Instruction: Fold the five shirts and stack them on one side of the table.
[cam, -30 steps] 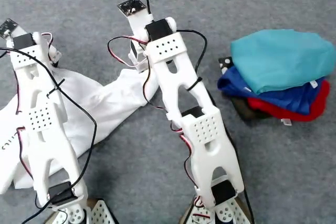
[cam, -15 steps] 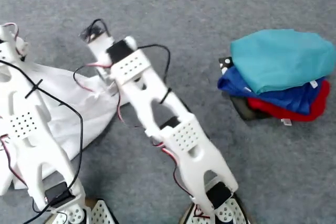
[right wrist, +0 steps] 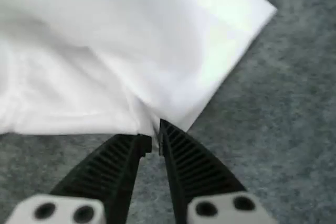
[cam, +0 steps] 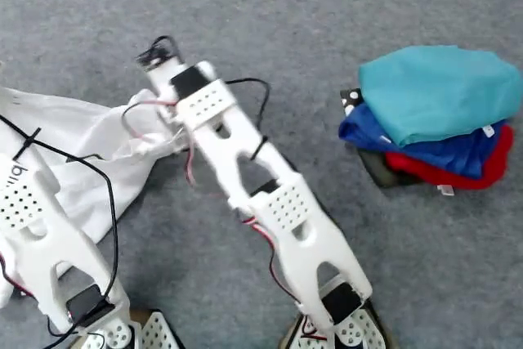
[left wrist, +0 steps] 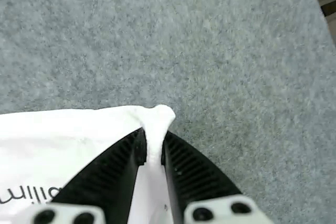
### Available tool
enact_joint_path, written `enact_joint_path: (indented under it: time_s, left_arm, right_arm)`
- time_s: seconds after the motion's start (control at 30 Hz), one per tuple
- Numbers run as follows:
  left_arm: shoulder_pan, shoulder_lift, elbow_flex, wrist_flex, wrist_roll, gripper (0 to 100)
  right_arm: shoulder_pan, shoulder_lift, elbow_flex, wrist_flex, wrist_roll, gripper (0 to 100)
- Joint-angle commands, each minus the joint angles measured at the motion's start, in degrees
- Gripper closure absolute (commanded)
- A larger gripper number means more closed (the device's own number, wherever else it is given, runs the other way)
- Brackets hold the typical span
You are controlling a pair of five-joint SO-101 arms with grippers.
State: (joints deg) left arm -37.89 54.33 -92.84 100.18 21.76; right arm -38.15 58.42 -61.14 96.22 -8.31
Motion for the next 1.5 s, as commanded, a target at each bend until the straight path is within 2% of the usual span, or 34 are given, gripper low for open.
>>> enact_joint_path:
  time_s: [0.0, 0.13, 0.3, 0.4, 0.63, 0.77, 0.83, 0.93, 1.0, 1.07, 1.17, 1.27, 1.37, 1.47]
  left_arm:
    - [-1.1, -6.0, -2.9, 0.6, -0.4, 98]
    - [-1.1, -9.5, -2.5, 0.6, -0.4, 98]
    - [-0.9, -10.0, -2.3, 0.6, -0.5, 98]
    - [-0.9, -10.0, -2.3, 0.6, -0.5, 98]
    - [0.0, -3.8, -2.5, -1.8, -2.5, 98]
    - [1.8, 3.3, -2.4, -4.3, -2.5, 98]
    - [2.5, 6.9, -2.9, -4.8, -2.5, 98]
    - [3.9, 12.0, -2.5, -4.8, -2.6, 98]
    - [4.8, 14.7, -2.9, -3.3, -2.8, 98]
    - [5.5, 16.6, -2.9, -2.5, -4.0, 98]
    - [6.7, 17.7, -3.0, -2.4, -4.6, 98]
    - [7.1, 18.0, -3.0, -2.4, -4.7, 98]
    - [6.7, 18.0, -3.0, -2.9, -4.7, 98]
    - [6.2, 17.8, -3.0, -3.6, -4.7, 98]
  right_arm:
    - [5.2, -1.0, -1.8, 2.3, 0.8, 96.5]
    - [8.7, -1.0, -7.3, 6.2, 0.4, 96.3]
    - [8.9, -0.8, -22.0, 5.9, 0.6, 96.1]
    - [9.4, -0.9, -26.1, 6.1, 0.8, 96.1]
    - [13.7, -1.6, -19.6, 6.2, 9.8, 96.1]
    - [16.7, -5.1, -5.3, 6.2, 19.3, 95.9]
    - [17.8, -9.0, 2.8, 6.2, 21.3, 91.7]
    - [18.2, -16.1, 12.6, 5.9, 23.2, 75.7]
    - [17.4, -19.9, 14.3, 4.7, 23.5, 66.5]
    - [14.2, -21.5, 13.7, 2.5, 21.2, 63.0]
    - [6.9, -20.5, 11.3, -3.8, 14.6, 68.1]
    - [0.3, -16.8, 8.3, -13.5, 9.3, 81.3]
    - [-3.1, -11.3, 4.7, -21.7, 8.1, 94.2]
    - [-3.8, -4.9, 0.0, -26.4, 6.7, 94.5]
